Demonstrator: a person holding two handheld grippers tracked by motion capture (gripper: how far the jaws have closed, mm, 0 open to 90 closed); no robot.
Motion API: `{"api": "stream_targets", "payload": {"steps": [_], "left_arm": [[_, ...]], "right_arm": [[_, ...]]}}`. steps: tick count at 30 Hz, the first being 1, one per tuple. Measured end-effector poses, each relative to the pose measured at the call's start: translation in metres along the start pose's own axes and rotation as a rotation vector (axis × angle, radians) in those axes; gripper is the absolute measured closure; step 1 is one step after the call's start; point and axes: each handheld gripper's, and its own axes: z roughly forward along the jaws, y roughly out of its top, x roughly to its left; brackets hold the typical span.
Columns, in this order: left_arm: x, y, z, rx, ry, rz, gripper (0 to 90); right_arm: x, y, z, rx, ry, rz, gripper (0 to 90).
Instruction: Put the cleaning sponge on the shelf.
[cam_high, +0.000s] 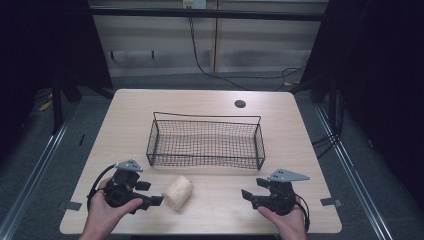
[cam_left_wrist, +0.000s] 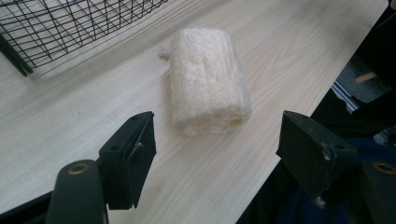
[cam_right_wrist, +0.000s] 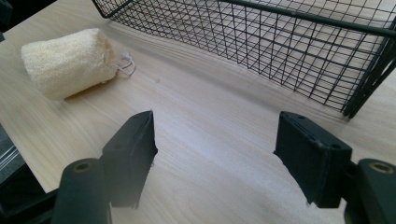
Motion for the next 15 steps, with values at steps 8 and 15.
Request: {"api": "stream_targets", "payload": {"steps": [8,15], "left_arm": [[0.000,0.015,0.007,0.071,0.001,-0.022,27.4],[-0.004,0.030,0.004,0.113,-0.003,0.013,26.2]], "right_arm": [[0.001,0.002,0.000,0.023,0.023,0.018,24.9],[0.006,0.003,0.001,0.042,0.016,-0.013,24.3]]}}
